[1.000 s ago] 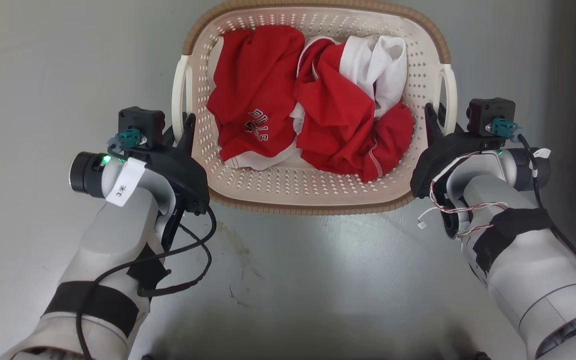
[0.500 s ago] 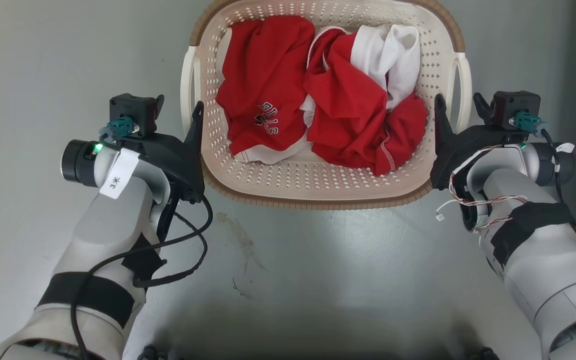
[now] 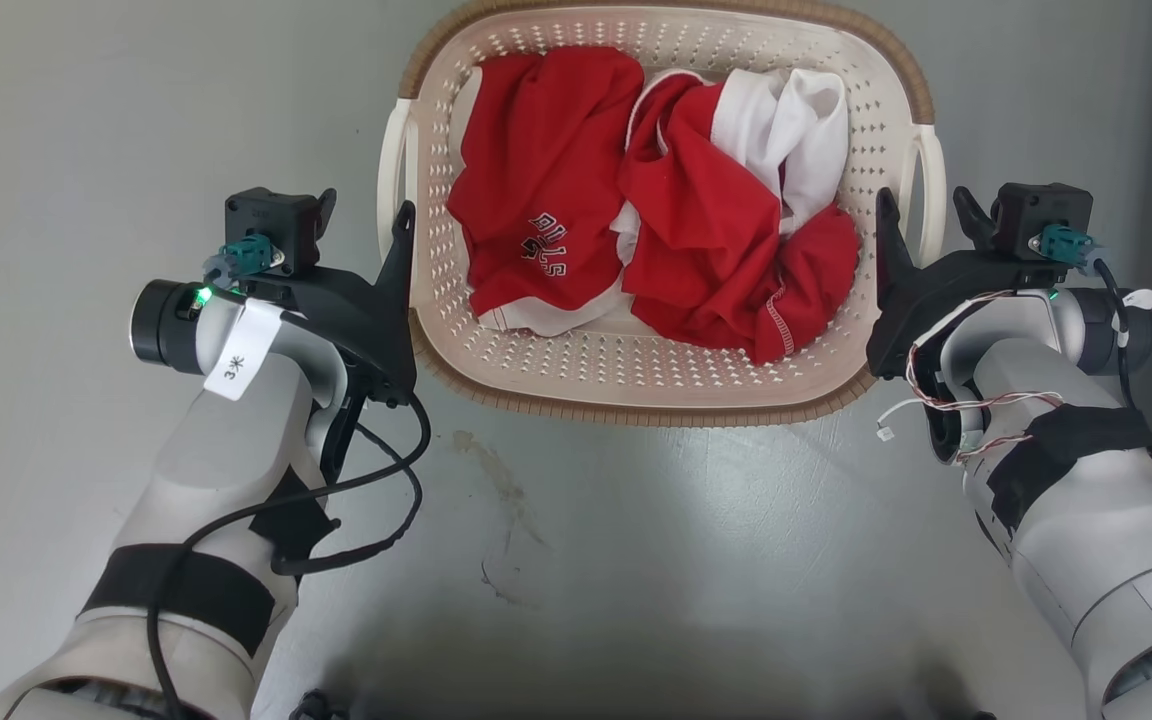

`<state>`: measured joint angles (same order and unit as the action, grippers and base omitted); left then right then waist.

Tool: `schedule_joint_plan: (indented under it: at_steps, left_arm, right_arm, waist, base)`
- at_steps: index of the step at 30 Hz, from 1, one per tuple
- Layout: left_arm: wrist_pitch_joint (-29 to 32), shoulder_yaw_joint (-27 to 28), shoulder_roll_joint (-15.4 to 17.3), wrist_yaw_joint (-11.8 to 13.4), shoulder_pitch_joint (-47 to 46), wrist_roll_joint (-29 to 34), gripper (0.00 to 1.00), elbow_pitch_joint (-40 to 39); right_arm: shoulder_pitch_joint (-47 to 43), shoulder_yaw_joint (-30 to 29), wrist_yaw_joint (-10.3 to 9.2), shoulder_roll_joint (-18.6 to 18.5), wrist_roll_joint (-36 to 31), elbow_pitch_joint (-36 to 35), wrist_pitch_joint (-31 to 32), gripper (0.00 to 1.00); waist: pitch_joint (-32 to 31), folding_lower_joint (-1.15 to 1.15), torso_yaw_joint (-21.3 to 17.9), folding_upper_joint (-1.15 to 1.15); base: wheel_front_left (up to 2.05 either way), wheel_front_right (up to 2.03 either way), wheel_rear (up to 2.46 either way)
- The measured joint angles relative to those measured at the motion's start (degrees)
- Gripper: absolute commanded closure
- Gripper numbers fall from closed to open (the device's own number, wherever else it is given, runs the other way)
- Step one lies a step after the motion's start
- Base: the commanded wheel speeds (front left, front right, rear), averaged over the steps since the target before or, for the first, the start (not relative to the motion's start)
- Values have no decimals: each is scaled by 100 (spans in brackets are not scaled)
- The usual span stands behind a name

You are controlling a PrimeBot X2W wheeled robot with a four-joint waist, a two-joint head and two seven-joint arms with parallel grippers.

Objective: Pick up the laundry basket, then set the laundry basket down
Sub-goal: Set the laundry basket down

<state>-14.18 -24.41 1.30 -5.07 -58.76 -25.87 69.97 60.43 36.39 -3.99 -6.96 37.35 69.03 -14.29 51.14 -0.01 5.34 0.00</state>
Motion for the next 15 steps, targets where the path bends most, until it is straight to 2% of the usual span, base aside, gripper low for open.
schedule_joint_plan:
  at_steps: [15]
  left_arm:
    - [-12, 2, 0, -1, 123, -210, 0, -99]
  right_arm:
    - [-135, -79, 47, 8, -4, -186, -1, 0]
  waist:
    - [-271, 0, -8, 0]
  base:
    - [0, 0, 0]
